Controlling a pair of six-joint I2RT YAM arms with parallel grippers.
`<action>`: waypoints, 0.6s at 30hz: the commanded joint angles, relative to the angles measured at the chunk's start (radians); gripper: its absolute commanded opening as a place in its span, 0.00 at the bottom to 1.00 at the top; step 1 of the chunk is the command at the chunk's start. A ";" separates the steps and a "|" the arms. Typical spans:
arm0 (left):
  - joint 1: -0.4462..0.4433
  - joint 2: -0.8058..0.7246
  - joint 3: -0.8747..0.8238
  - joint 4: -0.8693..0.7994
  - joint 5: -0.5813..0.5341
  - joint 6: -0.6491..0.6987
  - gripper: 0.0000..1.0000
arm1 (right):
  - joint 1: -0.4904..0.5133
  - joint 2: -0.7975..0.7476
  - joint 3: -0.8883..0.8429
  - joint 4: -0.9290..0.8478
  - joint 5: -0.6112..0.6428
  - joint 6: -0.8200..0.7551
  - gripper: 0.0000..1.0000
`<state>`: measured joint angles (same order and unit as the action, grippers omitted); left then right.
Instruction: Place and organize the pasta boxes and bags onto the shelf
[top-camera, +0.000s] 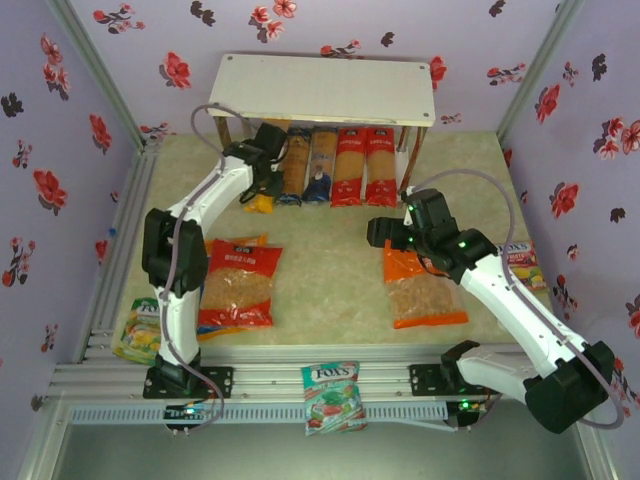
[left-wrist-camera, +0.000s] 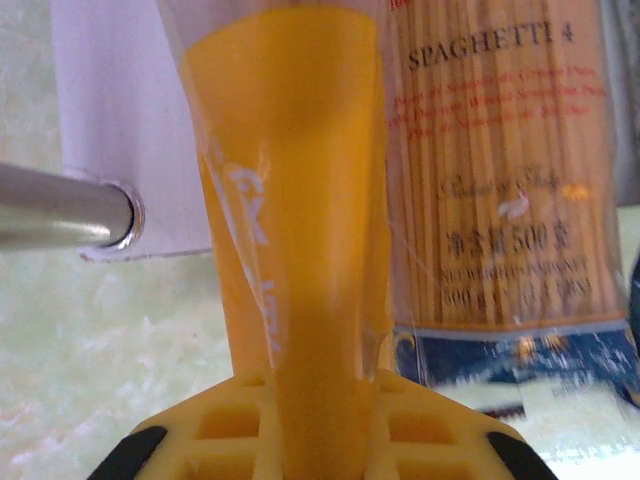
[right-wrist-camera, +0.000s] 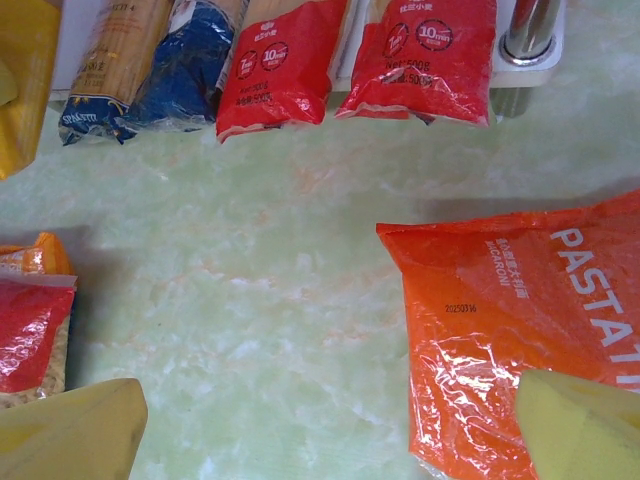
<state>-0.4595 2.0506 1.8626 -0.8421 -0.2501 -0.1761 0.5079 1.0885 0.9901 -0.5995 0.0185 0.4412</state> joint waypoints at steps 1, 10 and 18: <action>0.011 0.019 0.098 0.070 -0.083 0.021 0.00 | -0.006 -0.002 0.022 0.004 0.003 -0.024 0.96; 0.031 0.079 0.147 0.083 -0.117 0.029 0.00 | -0.008 0.008 0.022 0.002 0.012 -0.030 0.96; 0.045 0.130 0.168 0.096 -0.120 0.037 0.00 | -0.008 0.028 0.027 0.002 0.009 -0.032 0.96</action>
<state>-0.4313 2.1674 1.9759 -0.8337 -0.3267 -0.1642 0.5072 1.1084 0.9905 -0.5995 0.0189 0.4259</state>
